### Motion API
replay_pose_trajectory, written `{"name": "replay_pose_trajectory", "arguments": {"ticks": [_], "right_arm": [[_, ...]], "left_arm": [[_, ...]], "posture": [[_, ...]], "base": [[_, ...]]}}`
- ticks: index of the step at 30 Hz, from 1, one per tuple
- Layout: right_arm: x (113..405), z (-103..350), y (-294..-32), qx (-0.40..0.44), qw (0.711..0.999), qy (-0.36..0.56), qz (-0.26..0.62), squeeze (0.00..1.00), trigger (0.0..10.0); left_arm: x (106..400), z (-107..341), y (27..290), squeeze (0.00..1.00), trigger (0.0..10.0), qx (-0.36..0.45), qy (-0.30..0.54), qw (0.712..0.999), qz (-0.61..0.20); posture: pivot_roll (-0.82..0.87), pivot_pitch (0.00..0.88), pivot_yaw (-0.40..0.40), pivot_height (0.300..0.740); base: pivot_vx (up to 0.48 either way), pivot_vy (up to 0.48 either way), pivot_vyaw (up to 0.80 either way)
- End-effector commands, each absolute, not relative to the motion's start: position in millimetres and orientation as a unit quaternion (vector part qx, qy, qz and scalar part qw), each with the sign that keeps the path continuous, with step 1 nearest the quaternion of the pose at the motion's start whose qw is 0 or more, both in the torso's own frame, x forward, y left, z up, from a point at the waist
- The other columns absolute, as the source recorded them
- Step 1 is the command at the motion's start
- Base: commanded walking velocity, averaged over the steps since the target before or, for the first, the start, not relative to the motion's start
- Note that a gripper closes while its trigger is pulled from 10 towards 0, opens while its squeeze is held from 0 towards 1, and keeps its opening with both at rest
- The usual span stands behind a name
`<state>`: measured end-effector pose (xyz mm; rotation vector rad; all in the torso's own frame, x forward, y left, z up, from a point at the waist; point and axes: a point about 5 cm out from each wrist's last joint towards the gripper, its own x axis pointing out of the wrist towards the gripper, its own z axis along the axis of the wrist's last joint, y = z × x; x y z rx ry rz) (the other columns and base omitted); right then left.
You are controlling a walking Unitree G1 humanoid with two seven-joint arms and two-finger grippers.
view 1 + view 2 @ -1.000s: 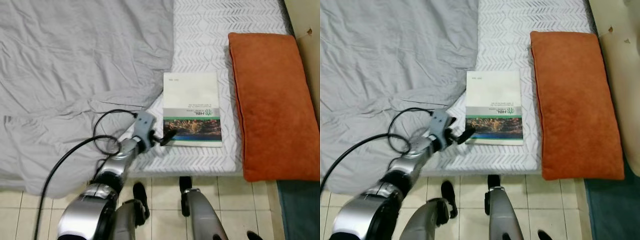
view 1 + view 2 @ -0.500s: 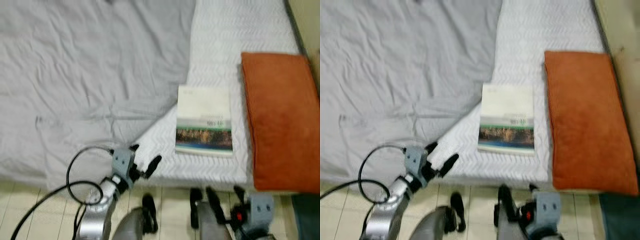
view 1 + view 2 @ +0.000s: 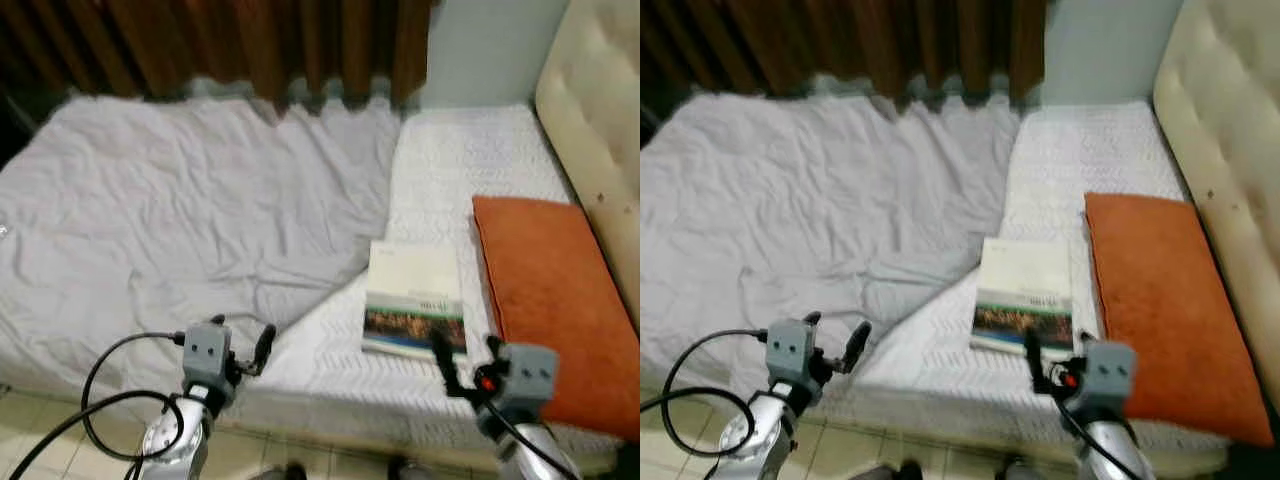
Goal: Clean up the room
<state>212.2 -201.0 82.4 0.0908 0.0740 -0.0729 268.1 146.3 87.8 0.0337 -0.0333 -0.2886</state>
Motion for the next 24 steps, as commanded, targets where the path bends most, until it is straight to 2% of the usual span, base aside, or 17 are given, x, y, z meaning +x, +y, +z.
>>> {"name": "replay_pose_trajectory", "arguments": {"ticks": [1, 9, 11, 21, 24], "right_arm": [[219.2, 78.9, -201.4, 0.028, 0.998, 0.031, -0.042, 0.0, 10.0], [242.7, 83.1, -203.5, 0.009, 0.999, 0.02, -0.032, 0.0, 10.0], [245.1, 83.2, -203.2, 0.009, 0.999, 0.02, -0.026, 0.0, 10.0], [249.7, 71.9, -186.2, -0.005, 0.999, 0.042, 0.029, 0.0, 10.0], [248.8, 71.2, -185.9, -0.009, 0.998, 0.047, 0.045, 0.0, 10.0]], "left_arm": [[276.8, 89.5, 134.0, 0.0, 10.0, 0.016, -0.026, 0.986, -0.163], [286.4, 87.8, 119.5, 0.0, 10.0, -0.013, -0.005, 0.985, -0.173], [285.9, 85.8, 118.2, 0.0, 10.0, -0.021, 0.002, 0.985, -0.173], [285.8, 78.2, 116.3, 0.0, 10.0, -0.034, 0.017, 0.985, -0.17], [281.0, 76.9, 118.0, 0.0, 10.0, -0.045, 0.017, 0.987, -0.151]], "posture": [[-0.14, 0.0, 0.097, 0.74], [-0.16, 0.0, 0.102, 0.74], [-0.16, 0.0, 0.102, 0.74], [-0.15, 0.0, 0.084, 0.74], [-0.14, 0.009, 0.058, 0.74]], "base": [[0.0, 0.0, 0.0], [0.0, 0.0, 0.0], [0.382, 0.289, 0.0], [0.373, 0.3, -0.79], [0.375, 0.3, 0.0]]}}
